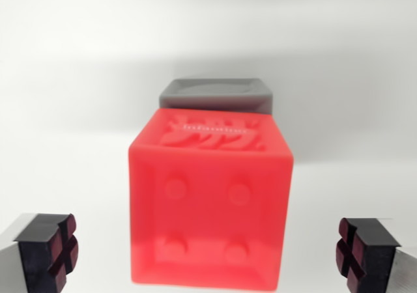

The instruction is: Destack cube

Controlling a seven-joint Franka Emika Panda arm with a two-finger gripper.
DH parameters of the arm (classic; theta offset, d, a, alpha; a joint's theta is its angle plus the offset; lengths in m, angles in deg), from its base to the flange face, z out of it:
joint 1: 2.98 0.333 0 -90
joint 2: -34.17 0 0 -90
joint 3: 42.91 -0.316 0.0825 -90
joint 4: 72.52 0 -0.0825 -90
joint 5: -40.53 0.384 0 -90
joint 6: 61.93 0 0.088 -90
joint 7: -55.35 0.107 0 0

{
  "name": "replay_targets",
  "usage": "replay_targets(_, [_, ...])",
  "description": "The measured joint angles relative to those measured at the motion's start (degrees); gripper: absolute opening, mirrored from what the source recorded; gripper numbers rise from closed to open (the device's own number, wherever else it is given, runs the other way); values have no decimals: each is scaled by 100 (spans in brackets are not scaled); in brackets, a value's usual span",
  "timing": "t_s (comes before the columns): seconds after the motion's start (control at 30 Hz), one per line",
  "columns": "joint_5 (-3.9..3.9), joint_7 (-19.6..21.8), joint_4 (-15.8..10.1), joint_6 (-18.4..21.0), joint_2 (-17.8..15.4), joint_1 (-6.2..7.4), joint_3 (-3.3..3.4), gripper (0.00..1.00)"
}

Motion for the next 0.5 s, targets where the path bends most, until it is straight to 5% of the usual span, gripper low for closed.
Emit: replay_targets(0.5, [-46,29,27,-399,425,55,65,100])
